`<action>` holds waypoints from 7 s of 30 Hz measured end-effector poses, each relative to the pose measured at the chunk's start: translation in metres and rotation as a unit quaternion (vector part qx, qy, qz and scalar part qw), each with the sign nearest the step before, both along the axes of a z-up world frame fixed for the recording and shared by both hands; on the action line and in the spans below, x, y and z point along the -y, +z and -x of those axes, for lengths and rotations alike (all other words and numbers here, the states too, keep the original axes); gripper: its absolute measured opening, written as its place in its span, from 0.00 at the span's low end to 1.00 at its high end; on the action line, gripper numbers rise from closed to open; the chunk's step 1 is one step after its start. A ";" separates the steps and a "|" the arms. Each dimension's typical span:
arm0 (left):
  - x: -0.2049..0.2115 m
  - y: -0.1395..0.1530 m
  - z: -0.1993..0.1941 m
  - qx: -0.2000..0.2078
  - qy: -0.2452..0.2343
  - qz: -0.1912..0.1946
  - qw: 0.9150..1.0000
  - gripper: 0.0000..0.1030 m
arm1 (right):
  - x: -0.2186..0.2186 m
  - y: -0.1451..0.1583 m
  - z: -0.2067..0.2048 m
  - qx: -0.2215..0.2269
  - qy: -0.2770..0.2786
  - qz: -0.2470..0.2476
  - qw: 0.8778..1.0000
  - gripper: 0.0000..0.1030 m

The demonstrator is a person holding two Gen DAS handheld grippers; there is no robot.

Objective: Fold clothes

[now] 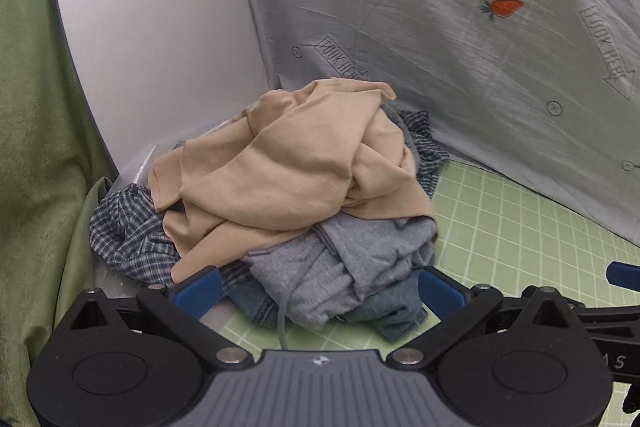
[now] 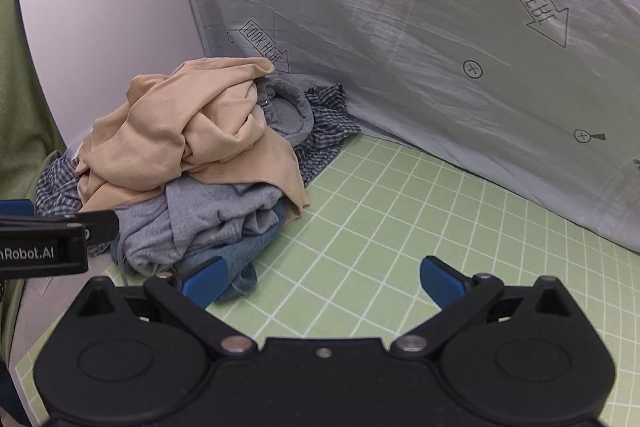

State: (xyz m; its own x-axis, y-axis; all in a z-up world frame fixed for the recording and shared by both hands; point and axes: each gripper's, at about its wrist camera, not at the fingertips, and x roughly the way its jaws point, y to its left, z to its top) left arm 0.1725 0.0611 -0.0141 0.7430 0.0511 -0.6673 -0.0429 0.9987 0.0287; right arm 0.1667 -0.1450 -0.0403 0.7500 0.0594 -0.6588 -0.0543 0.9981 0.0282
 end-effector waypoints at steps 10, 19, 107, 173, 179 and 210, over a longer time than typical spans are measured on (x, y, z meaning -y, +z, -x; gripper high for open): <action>-0.028 -0.024 -0.099 -0.028 0.004 0.013 1.000 0.93 | -0.033 -0.012 -0.100 -0.011 -0.009 -0.022 1.000 1.00; -0.032 -0.042 -0.136 -0.053 -0.011 0.042 0.998 0.73 | -0.036 -0.016 -0.147 -0.013 -0.013 -0.098 0.995 0.82; 0.224 -0.104 0.079 -0.242 -0.102 -0.003 0.965 0.67 | 0.404 -0.077 0.305 -0.062 -0.449 -0.093 0.887 0.68; 0.240 -0.088 0.060 -0.175 -0.088 0.001 0.981 0.67 | 0.429 -0.079 0.256 -0.063 -0.377 -0.142 0.913 0.55; 0.262 -0.096 0.054 -0.190 -0.102 -0.017 0.976 0.72 | 0.415 -0.107 0.213 -0.108 -0.277 -0.131 0.946 0.54; 0.270 -0.131 0.030 -0.235 -0.098 -0.007 0.967 0.89 | 0.380 -0.019 0.204 0.061 -0.249 0.190 0.948 0.08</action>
State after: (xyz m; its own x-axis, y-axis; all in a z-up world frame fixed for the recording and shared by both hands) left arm 0.1422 -0.2091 -0.1450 0.3548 -0.0487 -0.9337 0.1692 0.9855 0.0129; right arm -0.0377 -0.5252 -0.0595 0.6944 -0.5470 -0.4675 0.4472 0.8371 -0.3151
